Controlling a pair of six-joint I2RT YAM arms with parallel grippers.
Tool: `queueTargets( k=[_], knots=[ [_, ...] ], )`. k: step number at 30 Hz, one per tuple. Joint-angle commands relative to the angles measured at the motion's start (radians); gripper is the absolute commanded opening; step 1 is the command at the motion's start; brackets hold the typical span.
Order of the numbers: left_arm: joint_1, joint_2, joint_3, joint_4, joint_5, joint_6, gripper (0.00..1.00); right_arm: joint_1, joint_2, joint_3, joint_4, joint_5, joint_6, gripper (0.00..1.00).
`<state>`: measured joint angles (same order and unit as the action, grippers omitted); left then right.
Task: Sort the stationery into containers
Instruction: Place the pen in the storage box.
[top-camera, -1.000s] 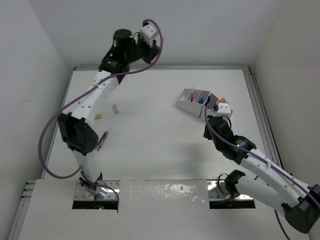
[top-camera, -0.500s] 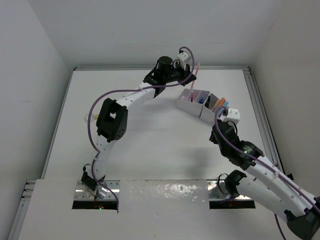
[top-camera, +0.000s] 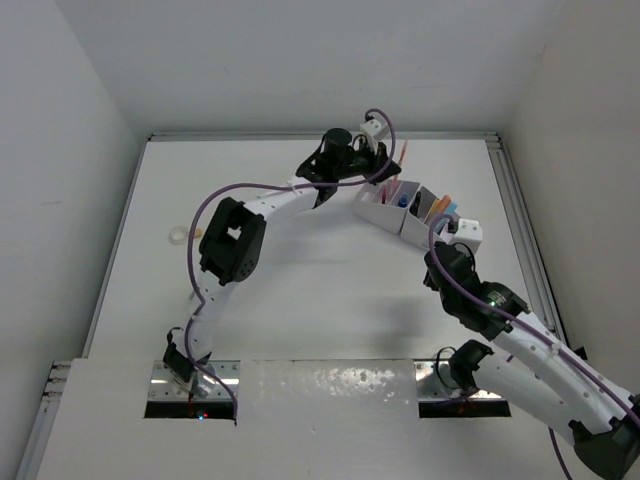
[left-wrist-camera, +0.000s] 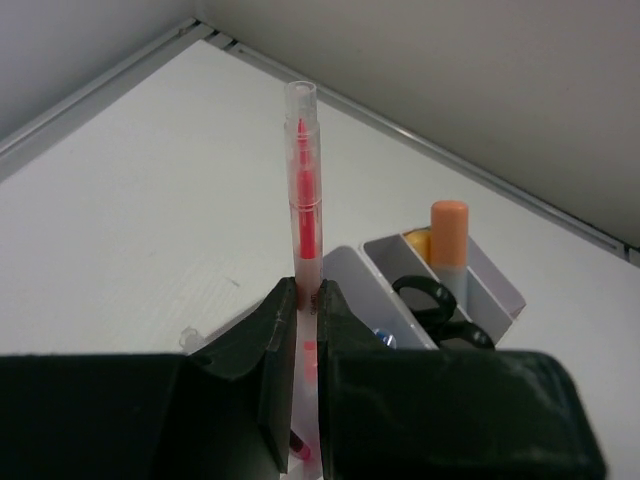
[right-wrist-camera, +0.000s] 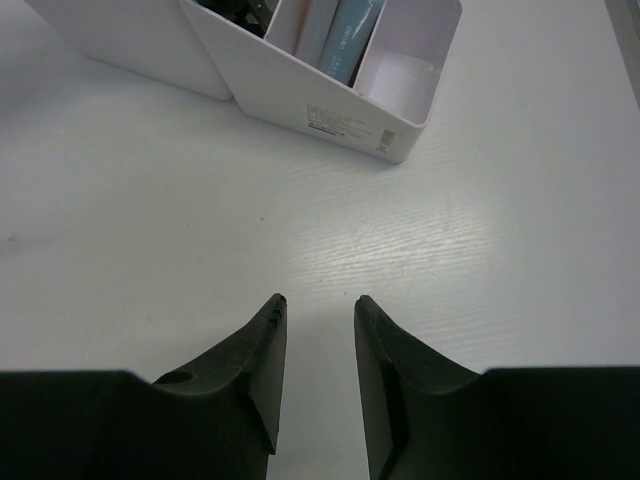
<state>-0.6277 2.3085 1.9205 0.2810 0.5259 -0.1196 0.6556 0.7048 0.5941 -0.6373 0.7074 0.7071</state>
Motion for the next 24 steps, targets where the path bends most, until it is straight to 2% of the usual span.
queueTargets(
  k=[1,9,11,12,14,15,17,20,21,23,24],
  knots=[
    [-0.003,0.015,-0.023,0.060,-0.013,0.047,0.00,-0.005,-0.011,0.042,-0.009,0.026,-0.009,0.33],
    [-0.003,0.031,-0.058,0.058,-0.035,0.097,0.00,-0.007,-0.014,0.047,-0.013,0.027,-0.008,0.34],
    [0.000,0.029,-0.055,0.047,-0.027,0.097,0.10,-0.005,-0.013,0.047,-0.018,0.027,-0.008,0.34],
    [0.002,0.028,-0.052,0.035,-0.023,0.097,0.27,-0.005,-0.013,0.049,-0.018,0.029,-0.008,0.34],
    [0.009,0.023,-0.019,0.015,-0.015,0.095,0.45,-0.007,-0.010,0.052,-0.018,0.027,-0.012,0.34],
    [0.014,0.019,-0.003,-0.012,-0.015,0.092,0.51,-0.007,-0.008,0.056,-0.018,0.024,-0.012,0.34],
    [0.036,-0.001,0.050,-0.034,-0.017,0.071,0.58,-0.005,0.002,0.065,-0.013,0.018,-0.021,0.34],
    [0.066,-0.038,0.168,-0.167,-0.064,0.093,0.62,-0.001,0.030,0.078,-0.001,0.001,-0.040,0.34],
    [0.080,-0.050,0.205,-0.321,-0.117,0.113,0.62,-0.001,0.039,0.079,0.002,-0.011,-0.049,0.34],
    [0.100,-0.102,0.294,-0.440,-0.171,0.217,0.62,0.002,0.068,0.088,0.010,-0.020,-0.055,0.34],
    [0.129,-0.127,0.307,-0.557,-0.203,0.254,0.61,0.004,0.076,0.090,0.016,-0.023,-0.057,0.34]
  ],
)
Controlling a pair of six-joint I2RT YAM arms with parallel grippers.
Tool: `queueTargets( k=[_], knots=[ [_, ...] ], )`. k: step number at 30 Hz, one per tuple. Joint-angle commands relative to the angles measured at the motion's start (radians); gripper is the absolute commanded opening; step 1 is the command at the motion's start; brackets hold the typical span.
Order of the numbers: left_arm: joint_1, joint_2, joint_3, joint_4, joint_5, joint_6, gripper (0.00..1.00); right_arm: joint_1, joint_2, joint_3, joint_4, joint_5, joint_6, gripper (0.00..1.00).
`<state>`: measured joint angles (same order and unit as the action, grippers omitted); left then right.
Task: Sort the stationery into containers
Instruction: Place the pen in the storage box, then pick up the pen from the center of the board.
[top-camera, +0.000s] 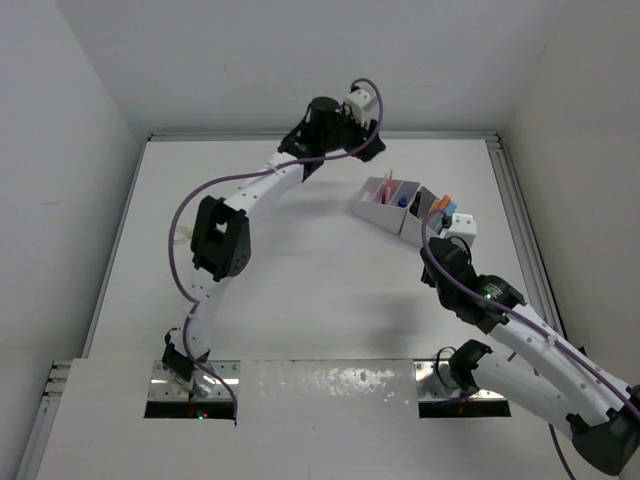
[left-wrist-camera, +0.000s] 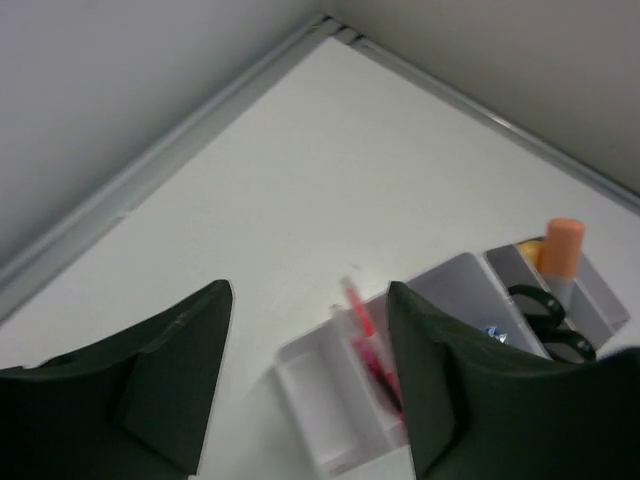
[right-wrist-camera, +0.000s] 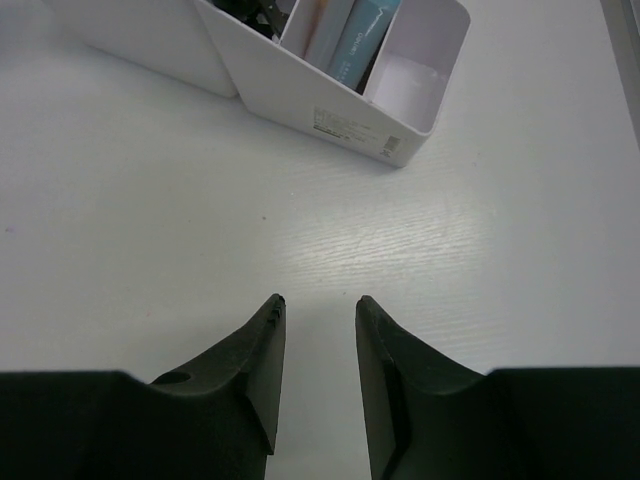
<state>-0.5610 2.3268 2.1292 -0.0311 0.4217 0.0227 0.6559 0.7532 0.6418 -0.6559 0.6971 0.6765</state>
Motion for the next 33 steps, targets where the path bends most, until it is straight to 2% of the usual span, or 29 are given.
queueTargets(
  k=[1,2,3,4,6,8,9,10,13,15,18,21,26,33],
  knots=[
    [0.081,-0.205,0.091,-0.297,-0.109,0.200,0.53,0.010,0.037,0.041,0.050,-0.024,-0.026,0.34],
    [0.122,-0.272,0.039,-0.396,-0.112,0.300,0.45,0.017,0.052,0.036,0.074,-0.033,-0.031,0.33],
    [0.145,-0.273,-0.007,-0.444,-0.119,0.301,0.37,0.017,0.057,0.032,0.075,-0.033,-0.034,0.33],
    [0.176,-0.340,-0.056,-0.481,-0.130,0.368,0.23,0.021,0.061,0.024,0.111,-0.048,-0.037,0.33],
    [0.263,-0.438,-0.209,-0.607,-0.149,0.442,0.16,0.024,0.081,0.010,0.165,-0.067,-0.043,0.33],
    [0.318,-0.498,-0.312,-0.726,-0.161,0.474,0.18,0.027,0.098,0.006,0.186,-0.088,-0.046,0.33],
    [0.373,-0.558,-0.422,-0.765,-0.176,0.509,0.22,0.028,0.118,0.007,0.209,-0.094,-0.048,0.33],
    [0.400,-0.592,-0.483,-0.788,-0.191,0.517,0.29,0.031,0.129,0.009,0.219,-0.100,-0.051,0.33],
    [0.505,-0.726,-0.753,-0.775,-0.239,0.546,0.38,0.039,0.172,0.024,0.239,-0.122,-0.063,0.33],
    [0.590,-0.776,-0.918,-0.750,-0.280,0.546,0.38,0.045,0.192,0.033,0.245,-0.131,-0.066,0.33],
    [0.665,-0.833,-1.040,-0.745,-0.296,0.580,0.38,0.059,0.221,0.048,0.256,-0.133,-0.074,0.33],
    [0.688,-0.839,-1.118,-0.731,-0.331,0.614,0.41,0.065,0.222,0.050,0.262,-0.127,-0.077,0.34],
    [0.691,-0.834,-1.212,-0.693,-0.397,0.643,0.40,0.071,0.192,0.036,0.243,-0.108,-0.060,0.34],
    [0.679,-0.814,-1.261,-0.661,-0.388,0.638,0.40,0.074,0.117,-0.013,0.216,-0.065,-0.032,0.34]
  ],
)
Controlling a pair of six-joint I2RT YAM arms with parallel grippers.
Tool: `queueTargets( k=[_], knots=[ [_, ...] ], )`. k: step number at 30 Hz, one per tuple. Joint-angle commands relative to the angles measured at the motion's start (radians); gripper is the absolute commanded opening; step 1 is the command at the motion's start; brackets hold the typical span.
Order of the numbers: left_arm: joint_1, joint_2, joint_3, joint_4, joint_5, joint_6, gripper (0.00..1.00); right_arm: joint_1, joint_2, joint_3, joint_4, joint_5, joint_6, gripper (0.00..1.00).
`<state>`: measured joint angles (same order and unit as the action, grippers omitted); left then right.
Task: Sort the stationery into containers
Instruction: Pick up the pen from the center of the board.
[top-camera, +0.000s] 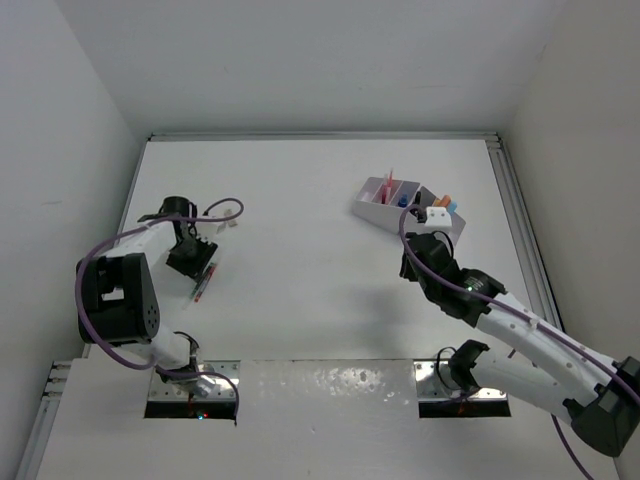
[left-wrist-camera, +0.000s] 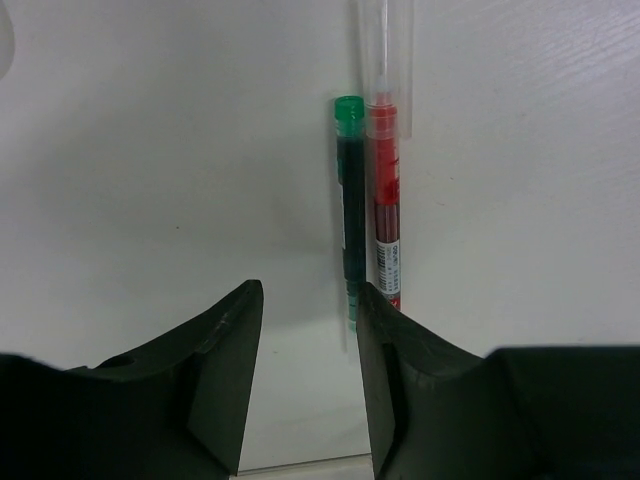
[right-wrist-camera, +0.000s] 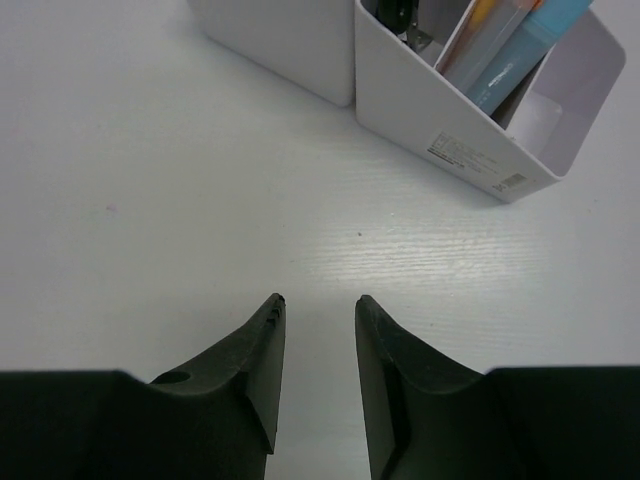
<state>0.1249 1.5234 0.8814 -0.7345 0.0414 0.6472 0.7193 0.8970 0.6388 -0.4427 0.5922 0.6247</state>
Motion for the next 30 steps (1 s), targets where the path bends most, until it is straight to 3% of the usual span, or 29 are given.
queueTargets(
  k=[1,14,22,26,30],
  knots=[
    [-0.007,-0.011,-0.025,0.049,-0.009,0.015,0.40,0.006,-0.035,-0.010,0.001,0.044,0.021,0.34],
    [-0.041,0.029,-0.099,0.150,-0.037,-0.023,0.37,0.008,-0.052,0.001,-0.022,0.069,0.009,0.34],
    [0.002,0.067,-0.124,0.210,-0.078,-0.011,0.21,0.008,-0.070,-0.008,-0.036,0.084,0.015,0.34],
    [0.022,0.104,-0.092,0.195,-0.048,-0.020,0.01,0.008,-0.067,-0.004,-0.036,0.084,0.015,0.34],
    [0.048,0.075,-0.018,0.158,-0.011,-0.035,0.00,0.008,-0.066,-0.002,-0.039,0.086,0.015,0.34]
  ],
)
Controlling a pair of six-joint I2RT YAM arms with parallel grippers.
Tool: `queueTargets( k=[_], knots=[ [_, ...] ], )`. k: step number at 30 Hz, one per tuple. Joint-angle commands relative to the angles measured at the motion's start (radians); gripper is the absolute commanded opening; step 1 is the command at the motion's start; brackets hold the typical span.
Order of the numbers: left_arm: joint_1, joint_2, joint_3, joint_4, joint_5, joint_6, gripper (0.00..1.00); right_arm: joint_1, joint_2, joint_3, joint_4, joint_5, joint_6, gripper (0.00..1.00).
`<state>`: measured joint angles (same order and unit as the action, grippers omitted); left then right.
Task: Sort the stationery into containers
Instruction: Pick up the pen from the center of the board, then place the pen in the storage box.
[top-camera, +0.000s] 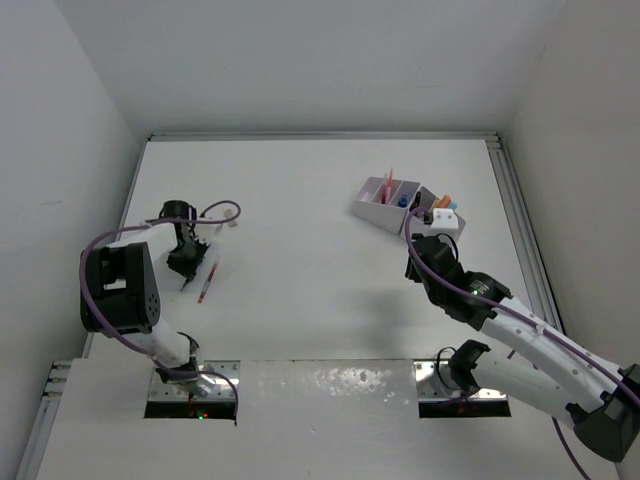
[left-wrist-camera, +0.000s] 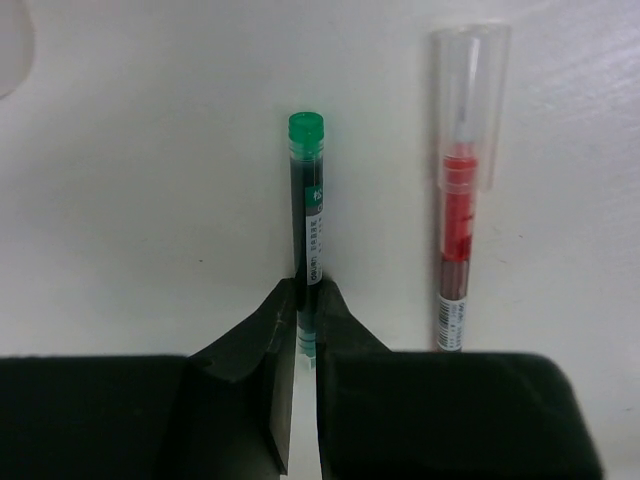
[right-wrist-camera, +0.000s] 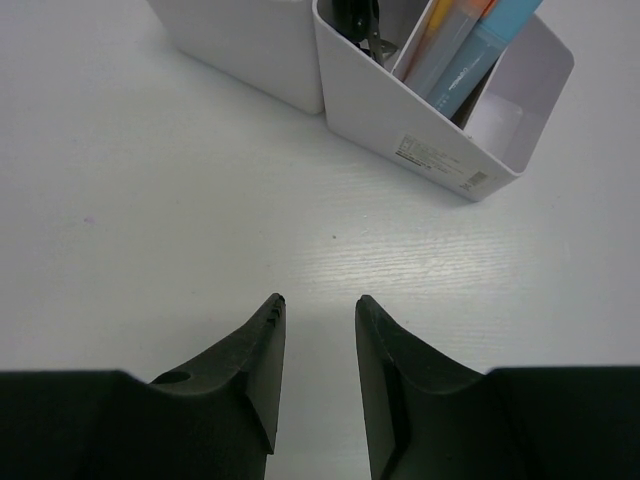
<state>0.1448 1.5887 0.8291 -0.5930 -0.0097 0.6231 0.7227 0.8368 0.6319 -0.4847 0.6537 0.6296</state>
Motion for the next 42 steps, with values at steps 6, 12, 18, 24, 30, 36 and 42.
queueTargets(
  k=[6,12,18,24,30,36,42],
  knots=[
    [0.039,-0.058,0.277,-0.122,0.218,0.010,0.00,0.003,-0.004,-0.009,0.026,0.024,0.012,0.34],
    [-0.071,-0.023,0.672,-0.049,0.394,-0.109,0.00,-0.017,0.022,-0.046,0.034,0.040,0.042,0.32],
    [-0.339,0.212,0.980,0.180,0.485,-0.390,0.00,-0.029,0.025,-0.084,0.041,0.063,0.116,0.32],
    [-0.565,0.404,1.132,0.457,0.476,-0.542,0.00,-0.032,-0.028,-0.124,0.014,0.075,0.166,0.32],
    [-0.685,0.583,1.190,0.649,0.496,-0.649,0.00,-0.035,-0.093,-0.124,-0.097,0.107,0.222,0.32],
    [-0.722,0.685,1.193,0.800,0.517,-0.749,0.00,-0.037,-0.130,-0.117,-0.149,0.124,0.239,0.32],
    [-0.737,0.738,1.183,0.900,0.510,-0.778,0.00,-0.035,-0.130,-0.107,-0.161,0.127,0.237,0.32]
  ],
)
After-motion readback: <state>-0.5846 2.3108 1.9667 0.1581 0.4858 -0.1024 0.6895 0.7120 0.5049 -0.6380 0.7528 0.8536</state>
